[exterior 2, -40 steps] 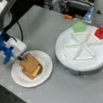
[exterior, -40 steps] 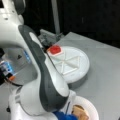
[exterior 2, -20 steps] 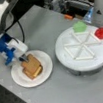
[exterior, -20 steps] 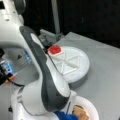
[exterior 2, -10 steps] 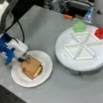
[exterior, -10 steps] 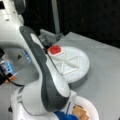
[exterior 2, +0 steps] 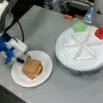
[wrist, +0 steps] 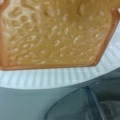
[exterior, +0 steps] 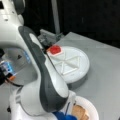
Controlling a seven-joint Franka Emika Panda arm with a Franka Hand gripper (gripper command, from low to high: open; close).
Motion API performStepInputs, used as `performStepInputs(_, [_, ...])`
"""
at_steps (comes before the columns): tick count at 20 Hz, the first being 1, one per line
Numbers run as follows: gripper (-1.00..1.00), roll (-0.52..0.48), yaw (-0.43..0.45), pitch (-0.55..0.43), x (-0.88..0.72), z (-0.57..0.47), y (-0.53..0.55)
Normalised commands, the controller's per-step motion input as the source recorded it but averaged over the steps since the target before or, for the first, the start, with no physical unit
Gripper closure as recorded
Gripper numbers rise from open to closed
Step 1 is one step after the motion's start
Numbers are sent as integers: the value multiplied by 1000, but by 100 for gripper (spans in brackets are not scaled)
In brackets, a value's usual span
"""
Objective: Ingredient selection for cheeseburger or sandwich
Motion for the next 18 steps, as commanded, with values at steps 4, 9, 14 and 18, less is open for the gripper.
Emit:
performStepInputs(4, [-100, -39, -19, -34, -63, 84, 113])
performStepInputs(9, [-100, -179, -45, 17, -51, 232, 150])
performStepInputs(14, [-100, -411, -92, 113, -43, 456, 297])
performStepInputs(18, [-100, -577, -107, 119, -28, 410, 526])
